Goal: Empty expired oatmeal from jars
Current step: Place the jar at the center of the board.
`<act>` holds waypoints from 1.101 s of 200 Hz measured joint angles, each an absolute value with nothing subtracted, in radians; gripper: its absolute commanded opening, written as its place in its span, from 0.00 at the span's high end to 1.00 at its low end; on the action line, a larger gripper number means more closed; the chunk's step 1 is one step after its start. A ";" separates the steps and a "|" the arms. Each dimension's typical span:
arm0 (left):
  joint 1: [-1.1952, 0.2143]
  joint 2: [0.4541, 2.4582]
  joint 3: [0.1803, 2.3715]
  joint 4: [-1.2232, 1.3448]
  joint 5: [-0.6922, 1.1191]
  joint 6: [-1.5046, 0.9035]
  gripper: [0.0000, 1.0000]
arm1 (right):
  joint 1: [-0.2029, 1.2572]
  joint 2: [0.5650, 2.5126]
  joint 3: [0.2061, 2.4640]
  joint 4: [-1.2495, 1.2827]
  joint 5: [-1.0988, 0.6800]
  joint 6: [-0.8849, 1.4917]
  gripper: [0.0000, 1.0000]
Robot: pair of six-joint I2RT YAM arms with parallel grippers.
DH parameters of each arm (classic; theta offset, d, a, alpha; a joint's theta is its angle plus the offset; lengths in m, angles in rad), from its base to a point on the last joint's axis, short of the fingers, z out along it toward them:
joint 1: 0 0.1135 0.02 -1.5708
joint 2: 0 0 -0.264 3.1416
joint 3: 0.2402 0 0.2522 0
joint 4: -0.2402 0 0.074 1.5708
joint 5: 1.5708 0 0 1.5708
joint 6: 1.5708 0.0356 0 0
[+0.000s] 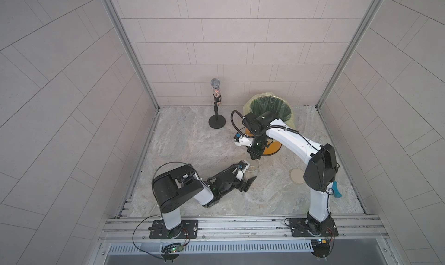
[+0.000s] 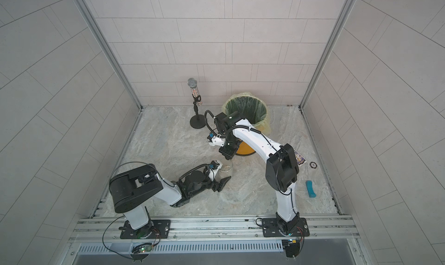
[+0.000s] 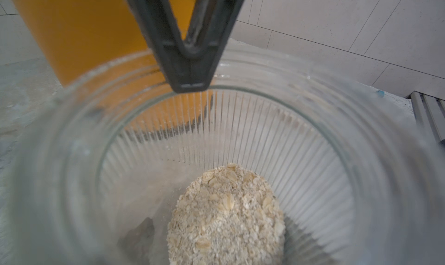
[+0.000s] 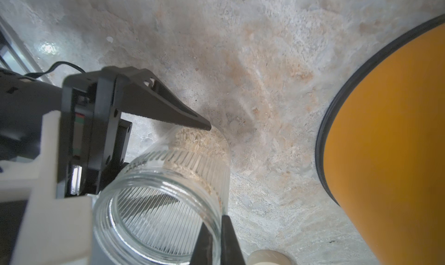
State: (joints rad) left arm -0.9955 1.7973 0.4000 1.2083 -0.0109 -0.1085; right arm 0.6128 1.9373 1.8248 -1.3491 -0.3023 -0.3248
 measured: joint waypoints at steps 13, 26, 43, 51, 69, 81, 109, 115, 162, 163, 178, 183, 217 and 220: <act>-0.995 1.835 0.408 1.247 -0.012 -0.113 0.94 | 0.613 1.939 1.819 -1.341 -0.293 -0.322 1.00; -0.995 1.860 0.414 1.270 -0.014 -0.117 0.88 | 0.613 1.942 1.813 -1.334 -0.287 -0.319 1.00; -0.995 1.874 0.416 1.288 -0.016 -0.120 0.75 | 0.613 1.944 1.811 -1.330 -0.279 -0.317 1.00; -0.995 1.875 0.416 1.290 -0.019 -0.121 0.68 | 0.613 1.944 1.811 -1.328 -0.279 -0.316 1.00; -0.994 1.875 0.416 1.289 -0.021 -0.123 0.53 | 0.613 1.944 1.810 -1.323 -0.279 -0.316 1.00; -0.994 1.875 0.416 1.289 -0.020 -0.123 0.38 | 0.613 1.944 1.808 -1.319 -0.277 -0.316 1.00; -0.992 1.872 0.416 1.283 -0.019 -0.132 0.22 | 0.612 1.944 1.803 -1.309 -0.271 -0.316 1.00; -0.992 1.868 0.416 1.277 -0.019 -0.134 0.22 | 0.611 1.944 1.802 -1.308 -0.273 -0.316 1.00; -0.989 1.792 0.422 1.146 -0.006 -0.142 0.02 | 0.601 1.924 1.765 -1.279 -0.302 -0.315 1.00; -0.989 1.790 0.422 1.144 -0.007 -0.145 0.01 | 0.601 1.923 1.765 -1.279 -0.303 -0.314 1.00; -0.983 1.756 0.438 1.112 -0.007 -0.159 0.00 | 0.601 1.909 1.744 -1.269 -0.316 -0.313 1.00; -0.982 1.742 0.446 1.099 -0.007 -0.160 0.00 | 0.601 1.906 1.739 -1.266 -0.318 -0.312 1.00; -0.979 1.657 0.485 1.031 0.001 -0.169 0.00 | 0.595 1.897 1.726 -1.252 -0.326 -0.305 1.00; -0.979 1.652 0.486 1.026 0.002 -0.170 0.00 | 0.595 1.896 1.726 -1.251 -0.326 -0.305 1.00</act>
